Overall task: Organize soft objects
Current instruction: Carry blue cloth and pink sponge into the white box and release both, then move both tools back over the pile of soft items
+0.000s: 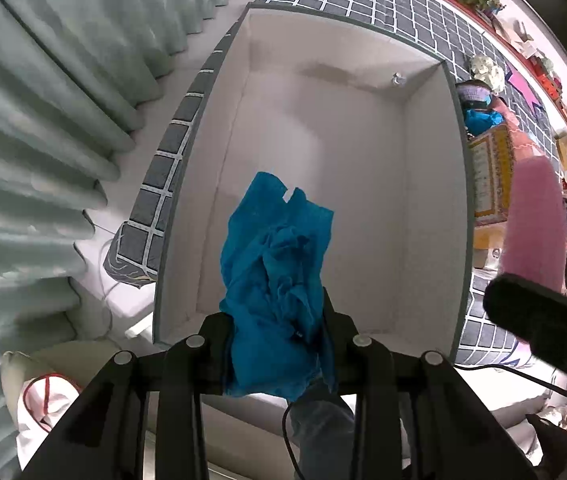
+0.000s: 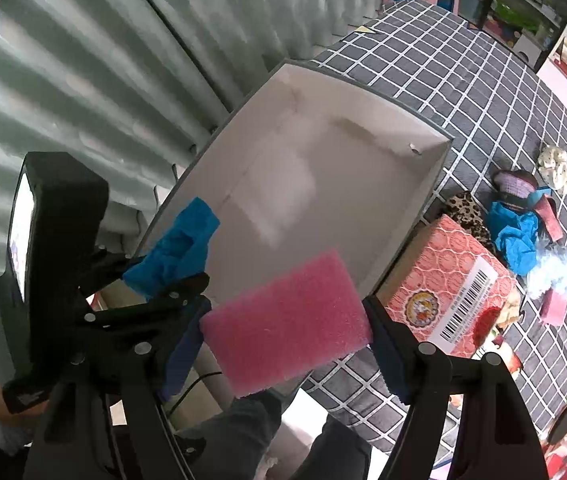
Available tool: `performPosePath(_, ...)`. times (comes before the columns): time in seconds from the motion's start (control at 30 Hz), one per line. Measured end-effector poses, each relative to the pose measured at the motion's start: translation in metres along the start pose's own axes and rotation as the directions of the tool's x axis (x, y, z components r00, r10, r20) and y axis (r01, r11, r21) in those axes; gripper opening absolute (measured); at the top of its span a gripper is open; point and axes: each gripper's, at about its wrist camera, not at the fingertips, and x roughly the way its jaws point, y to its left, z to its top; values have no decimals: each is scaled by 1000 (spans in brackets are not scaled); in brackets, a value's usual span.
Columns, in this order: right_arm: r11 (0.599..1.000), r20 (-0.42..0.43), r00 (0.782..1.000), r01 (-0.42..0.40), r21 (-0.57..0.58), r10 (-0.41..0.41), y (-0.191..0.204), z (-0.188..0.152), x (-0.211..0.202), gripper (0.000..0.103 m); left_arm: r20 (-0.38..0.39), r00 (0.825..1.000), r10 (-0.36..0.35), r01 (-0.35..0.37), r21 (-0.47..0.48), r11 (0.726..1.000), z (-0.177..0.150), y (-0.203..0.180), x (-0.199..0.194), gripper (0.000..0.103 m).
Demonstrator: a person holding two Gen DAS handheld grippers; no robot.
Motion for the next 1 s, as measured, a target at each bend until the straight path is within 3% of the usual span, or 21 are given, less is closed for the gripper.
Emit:
performPosePath(0.2,1000,-28,999,-15,-3,15,0,6,11,78,-1,1000,5,-5,4,1000,2,-1,7,42)
performPosePath(0.27,1000,-29,999,-22,2,22,-1,6,13,80,6,1000,8,-8,8,1000,1,-1,8,48)
performPosePath(0.37,1000,-16,1000,-25,4,25,-3,7,12,98,10,1000,15,-15,11,1000,1,0,10,64)
performPosePath(0.4,1000,-9,1000,-26,2,26,-3,7,11,99,8,1000,13,-13,9,1000,2,0,11,70)
performPosePath(0.6,1000,29,1000,-12,-15,13,1,7,3,102,5,1000,-17,17,-35,999,4,4,11,87)
performPosePath(0.77,998,68,997,51,-44,-48,6,7,-10,102,-5,999,-33,33,-64,997,6,8,12,91)
performPosePath(0.8,997,74,995,65,-47,-61,6,8,-12,102,-8,999,-36,36,-65,997,6,8,12,102)
performPosePath(1.0,995,102,990,101,-24,-98,-2,7,-22,102,-14,999,-50,49,-61,997,10,5,25,103)
